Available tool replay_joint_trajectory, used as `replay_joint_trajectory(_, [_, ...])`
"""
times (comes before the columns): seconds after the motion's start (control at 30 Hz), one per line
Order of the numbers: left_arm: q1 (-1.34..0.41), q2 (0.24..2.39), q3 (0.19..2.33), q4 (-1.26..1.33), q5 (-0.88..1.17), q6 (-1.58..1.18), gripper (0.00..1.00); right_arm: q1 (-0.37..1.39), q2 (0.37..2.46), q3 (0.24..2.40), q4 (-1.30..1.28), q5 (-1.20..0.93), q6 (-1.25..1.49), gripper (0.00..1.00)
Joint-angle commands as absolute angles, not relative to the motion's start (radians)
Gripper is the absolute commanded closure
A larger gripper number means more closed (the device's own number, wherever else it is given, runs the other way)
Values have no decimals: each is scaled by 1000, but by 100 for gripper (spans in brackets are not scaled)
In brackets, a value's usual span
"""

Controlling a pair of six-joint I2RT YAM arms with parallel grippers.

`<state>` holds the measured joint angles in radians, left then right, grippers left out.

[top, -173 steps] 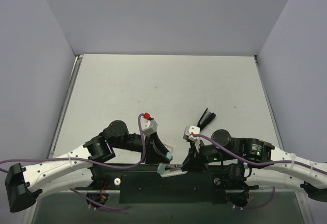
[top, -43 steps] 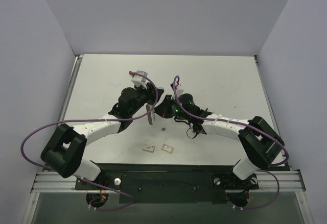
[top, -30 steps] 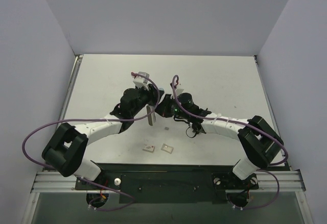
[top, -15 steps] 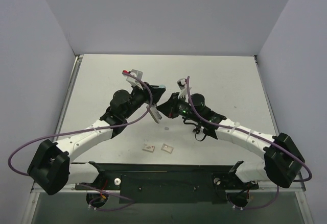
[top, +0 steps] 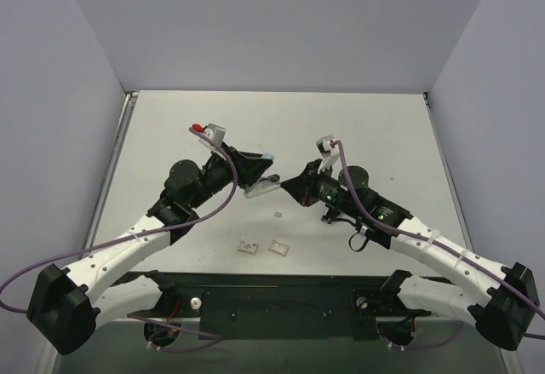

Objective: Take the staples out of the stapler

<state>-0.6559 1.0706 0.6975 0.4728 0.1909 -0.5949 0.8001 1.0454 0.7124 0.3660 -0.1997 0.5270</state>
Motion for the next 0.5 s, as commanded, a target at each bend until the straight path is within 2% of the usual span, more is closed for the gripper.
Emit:
replay_joint_trajectory(0.0, [-663, 994, 681, 482, 232, -630, 100, 821, 931, 712, 238, -129, 454, 100])
replay_joint_trajectory(0.2, [-667, 899, 655, 446, 218, -644, 100, 934, 801, 686, 129, -40, 448, 100])
replay_joint_trajectory(0.47, [-672, 772, 588, 491, 215, -764, 100, 1090, 805, 591, 251, 30, 525, 100])
